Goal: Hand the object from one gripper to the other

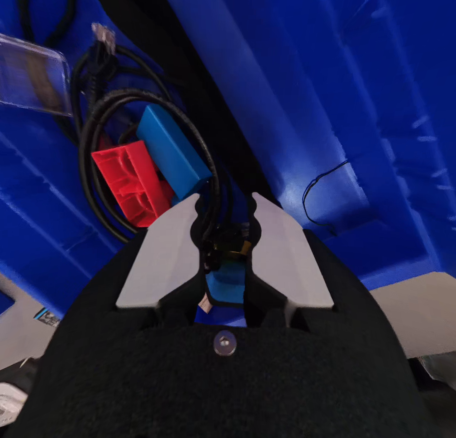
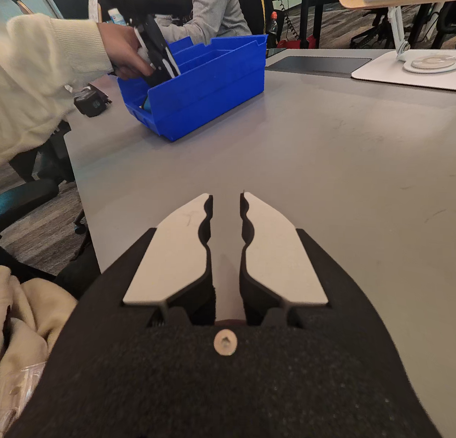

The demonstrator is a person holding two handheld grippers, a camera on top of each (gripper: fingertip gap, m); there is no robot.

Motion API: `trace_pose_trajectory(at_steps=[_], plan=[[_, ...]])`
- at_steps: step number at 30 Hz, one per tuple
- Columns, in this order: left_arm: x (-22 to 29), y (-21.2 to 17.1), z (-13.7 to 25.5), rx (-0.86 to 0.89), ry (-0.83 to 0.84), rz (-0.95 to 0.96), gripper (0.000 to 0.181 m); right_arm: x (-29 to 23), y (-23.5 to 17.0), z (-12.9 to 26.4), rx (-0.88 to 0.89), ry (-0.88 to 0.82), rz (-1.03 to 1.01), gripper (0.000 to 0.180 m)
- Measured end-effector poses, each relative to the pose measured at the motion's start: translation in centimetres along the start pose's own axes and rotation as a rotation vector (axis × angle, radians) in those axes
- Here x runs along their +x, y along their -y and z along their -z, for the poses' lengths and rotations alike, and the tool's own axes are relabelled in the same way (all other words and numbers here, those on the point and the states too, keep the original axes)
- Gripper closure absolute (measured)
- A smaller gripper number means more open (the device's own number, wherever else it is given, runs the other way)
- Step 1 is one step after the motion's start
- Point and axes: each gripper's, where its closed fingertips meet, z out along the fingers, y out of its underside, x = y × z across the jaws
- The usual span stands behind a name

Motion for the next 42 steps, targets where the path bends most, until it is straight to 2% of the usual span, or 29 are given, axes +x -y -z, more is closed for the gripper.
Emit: trace_pose_trajectory(at_steps=[1,3,6,10,15,17,20,23,27,29,32,35,38,41,42], plan=[[-0.1,-0.3,-0.4,-0.024,0.018,-0.001,0.150,0.0,0.0,0.1,-0.001,-0.003,0.002,0.159],[-0.9,-1.0,-0.7,-0.055,0.087,-0.014,0.169,0.0,-0.1,0.2,-0.002,-0.002,-0.005,0.159],[-0.9,-1.1,0.3,-0.044,0.089,-0.018,0.172,-0.1,0.0,0.4,0.004,0.004,-0.012,0.160],[-0.9,-0.4,3.6,0.058,0.096,-0.034,0.175,-0.4,0.1,0.4,0.005,0.010,-0.002,0.161],[-2.9,0.3,8.3,0.232,0.133,0.001,0.175,-0.8,0.2,0.3,0.007,0.024,0.005,0.161],[-3.0,1.1,10.3,0.346,0.089,-0.006,0.175,-1.0,0.3,0.2,0.012,0.037,0.006,0.161],[-0.6,2.6,14.1,0.571,-0.142,-0.011,0.175,-1.4,0.8,-0.4,0.011,0.100,0.048,0.155],[4.7,4.8,20.8,0.894,-0.515,-0.066,0.175,-1.7,2.4,-2.3,-0.061,0.242,0.141,0.148],[13.3,5.6,28.6,1.212,-0.937,-0.250,0.176,-1.5,8.3,-4.5,-0.047,0.445,0.121,0.143],[17.3,5.5,30.4,1.313,-1.119,-0.327,0.176,-1.7,11.5,-5.1,0.014,0.531,0.087,0.129],[21.7,5.7,30.6,1.386,-1.332,-0.363,0.176,-3.0,14.9,-4.7,0.141,0.646,0.012,0.117],[23.9,6.0,29.8,1.446,-1.481,-0.335,0.175,-4.2,16.8,-2.8,0.309,0.795,-0.173,0.117],[25.1,6.9,27.7,1.447,-1.570,-0.271,0.176,-4.3,14.9,-3.8,0.244,0.771,-0.214,0.117],[25.9,7.9,25.5,1.398,-1.604,-0.223,0.176,-4.1,14.7,-3.8,0.275,0.779,-0.258,0.138],[25.9,8.0,25.4,1.395,-1.625,-0.210,0.176,-3.6,14.2,-4.2,0.243,0.747,-0.258,0.163]])
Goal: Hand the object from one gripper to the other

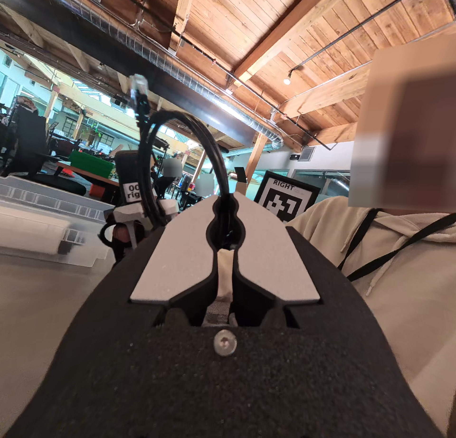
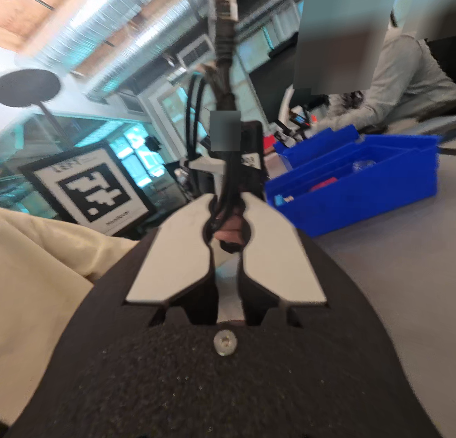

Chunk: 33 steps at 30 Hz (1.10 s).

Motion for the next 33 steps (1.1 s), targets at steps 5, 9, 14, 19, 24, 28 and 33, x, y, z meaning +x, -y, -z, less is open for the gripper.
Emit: trace_pose_trajectory(at_steps=[5,9,14,19,24,28,33], plan=[[-3.4,-2.0,0.4,-0.139,0.197,-0.004,0.173,2.4,0.6,2.4,0.019,-0.146,0.080,0.171],[-6.5,-3.1,2.7,-0.304,0.484,-0.088,0.137,4.3,1.0,4.9,-0.068,-0.299,0.141,0.173],[-7.3,-0.6,5.3,-0.480,0.826,-0.331,0.135,5.5,0.3,7.0,-0.289,-0.475,0.290,0.173],[-5.5,0.7,4.1,-0.756,1.017,-0.648,0.131,5.2,-1.6,6.2,-0.529,-0.550,0.419,0.174],[-4.1,-0.5,-0.4,-0.947,1.035,-1.111,0.138,5.7,-3.3,3.1,-0.506,-0.597,0.237,0.174],[-6.0,-0.6,1.2,-1.089,1.170,-1.304,0.136,5.1,-5.0,1.3,-0.515,-0.546,0.140,0.173],[-8.4,-2.0,4.2,-1.307,1.224,-1.358,0.141,4.6,-6.1,0.4,-0.565,-0.536,0.146,0.174]])
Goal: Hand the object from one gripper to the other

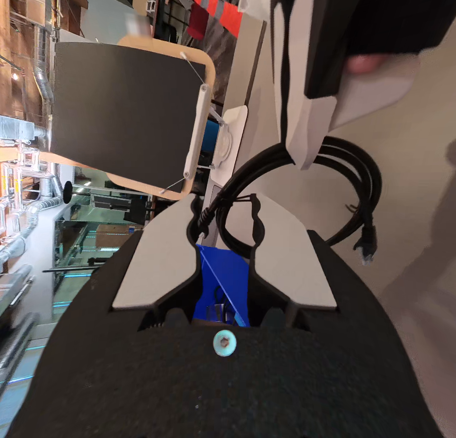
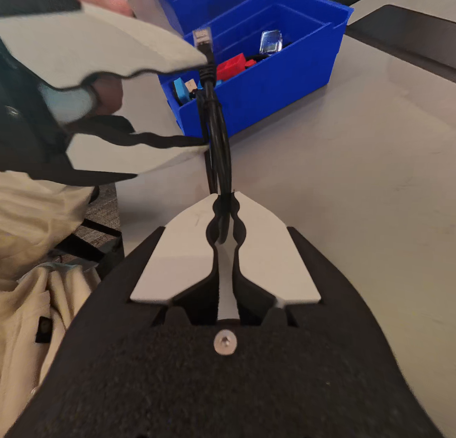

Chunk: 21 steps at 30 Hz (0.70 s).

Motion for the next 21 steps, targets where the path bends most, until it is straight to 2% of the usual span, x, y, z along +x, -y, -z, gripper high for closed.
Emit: trace_pose_trajectory(at_steps=[2,3,5,11,12,14,15,21], plan=[[0.4,-0.5,-0.5,-0.024,0.013,-0.036,0.146,0.1,-0.3,-0.2,-0.013,-0.011,0.007,0.173],[0.7,-0.7,-0.7,-0.036,0.005,-0.050,0.161,0.4,-0.3,-0.2,-0.014,-0.018,0.007,0.173],[0.9,-0.9,-1.0,-0.047,0.019,-0.072,0.177,0.7,-0.5,0.0,-0.008,-0.004,-0.018,0.173],[1.0,-1.3,-1.2,-0.056,0.030,-0.085,0.181,1.3,-1.1,0.2,-0.019,0.014,-0.041,0.173],[1.0,-1.3,-1.2,-0.056,0.019,-0.074,0.176,1.5,-1.2,0.2,-0.021,0.012,-0.049,0.173],[1.4,-1.4,-1.3,-0.066,-0.017,-0.039,0.151,1.8,-1.4,0.2,-0.024,0.006,-0.063,0.173],[1.5,-1.6,-1.3,-0.074,-0.031,-0.025,0.143,2.0,-1.5,0.2,-0.026,0.002,-0.070,0.173],[2.3,-2.3,-1.8,-0.090,-0.066,-0.015,0.137,2.6,-1.8,0.1,-0.037,-0.020,-0.093,0.173]])
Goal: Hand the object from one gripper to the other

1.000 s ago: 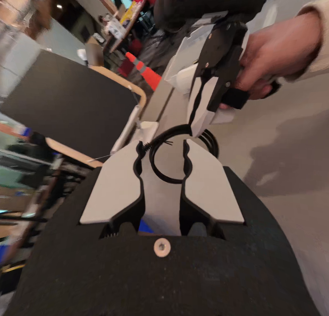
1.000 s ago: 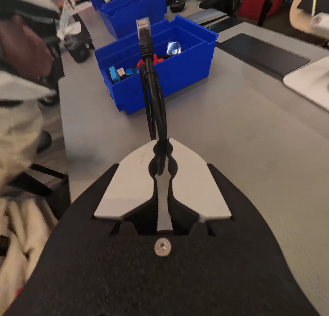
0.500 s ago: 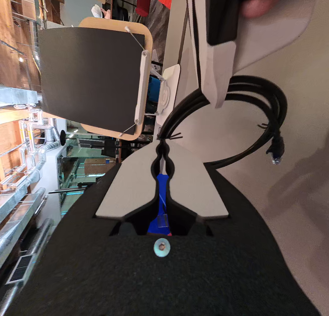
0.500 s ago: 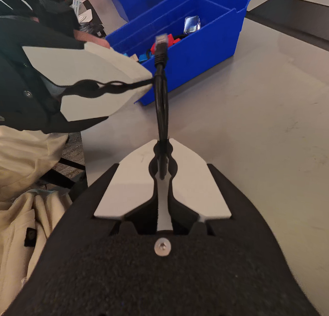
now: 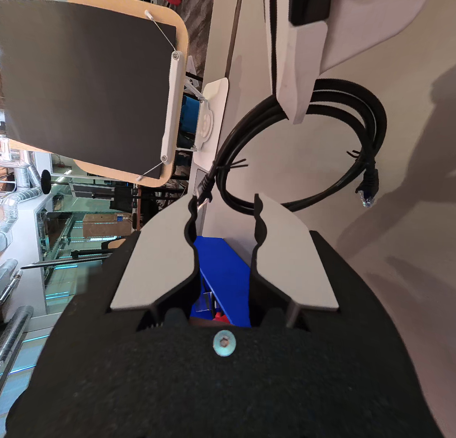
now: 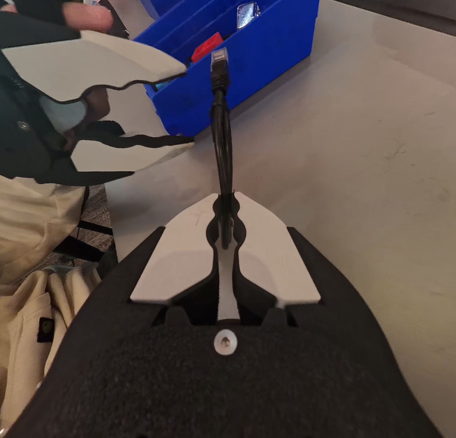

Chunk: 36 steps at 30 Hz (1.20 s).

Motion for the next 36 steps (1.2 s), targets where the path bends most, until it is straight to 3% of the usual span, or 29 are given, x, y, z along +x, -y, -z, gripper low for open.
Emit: trace_pose_trajectory(at_steps=[5,9,15,17,19,24,29,33,36], plan=[[-0.2,-0.1,-0.6,-0.002,0.038,0.005,0.137,-1.8,0.0,0.0,-0.030,0.049,0.051,0.173],[0.0,-0.3,-0.8,0.004,0.047,-0.021,0.159,-2.8,-0.4,-0.1,-0.067,0.073,0.104,0.173],[0.0,-0.8,-1.1,-0.018,0.045,-0.010,0.166,-2.5,1.2,0.5,0.055,0.097,0.085,0.172],[-0.3,-1.0,-1.1,-0.011,0.042,0.034,0.166,-2.2,1.9,1.1,0.101,0.082,0.119,0.163],[-1.3,-2.1,-1.3,-0.037,0.058,0.109,0.166,-1.4,3.1,2.3,0.185,0.025,0.192,0.149],[-3.8,-6.3,-2.0,-0.073,0.066,0.506,0.166,0.6,5.6,5.8,0.424,-0.070,0.240,0.137],[-3.7,-6.7,-2.4,-0.027,-0.020,0.798,0.167,-0.3,4.0,2.6,0.441,0.046,0.199,0.122],[-3.4,-5.6,-2.3,0.001,-0.037,0.801,0.167,-1.2,4.5,1.2,0.492,0.126,0.103,0.127],[-3.1,-4.7,-2.3,0.007,-0.039,0.789,0.166,-1.8,3.5,0.5,0.419,0.162,0.118,0.164]])
